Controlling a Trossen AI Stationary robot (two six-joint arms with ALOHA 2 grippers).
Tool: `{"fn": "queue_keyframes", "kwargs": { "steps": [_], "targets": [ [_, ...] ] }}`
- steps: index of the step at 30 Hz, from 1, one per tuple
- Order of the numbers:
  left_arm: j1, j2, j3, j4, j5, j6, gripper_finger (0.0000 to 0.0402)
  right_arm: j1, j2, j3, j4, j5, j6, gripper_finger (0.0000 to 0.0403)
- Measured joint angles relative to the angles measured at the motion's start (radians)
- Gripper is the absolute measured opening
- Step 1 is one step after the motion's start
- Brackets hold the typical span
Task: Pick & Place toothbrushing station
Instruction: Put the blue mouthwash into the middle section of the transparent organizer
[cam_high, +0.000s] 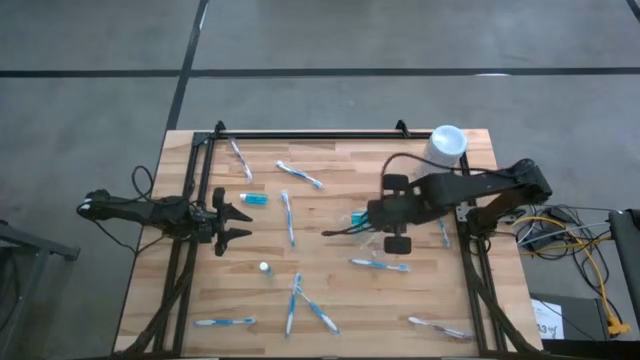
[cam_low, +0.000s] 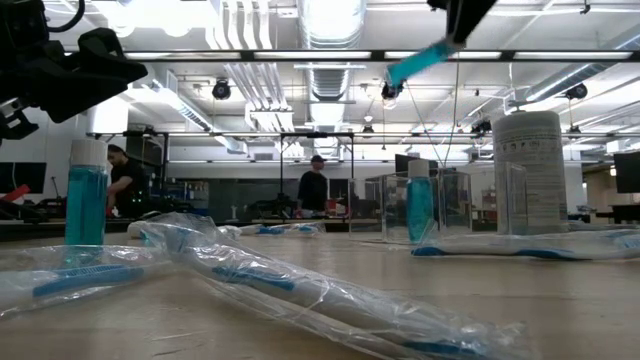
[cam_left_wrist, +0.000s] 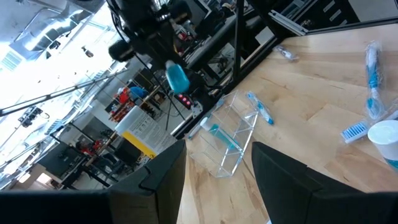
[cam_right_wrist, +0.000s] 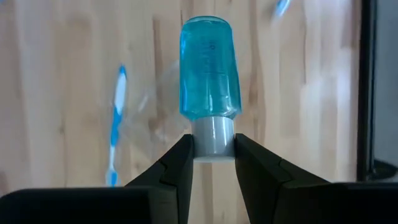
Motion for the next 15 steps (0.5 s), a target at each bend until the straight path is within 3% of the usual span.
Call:
{"fn": "queue_keyframes", "kwargs": {
  "steps": [6, 15],
  "targets": [
    [-0.001, 0.0, 0.0, 0.0, 0.0, 0.0, 0.0188, 0.0, -0.086, -0.021, 0.09, 0.001, -0.007, 0.0098],
    [0.0, 0.0, 0.0, 0.0, 0.0, 0.0, 0.0188, 0.0, -0.095, -0.023, 0.105, 0.0, -0.076, 0.0098]
  ]
}}
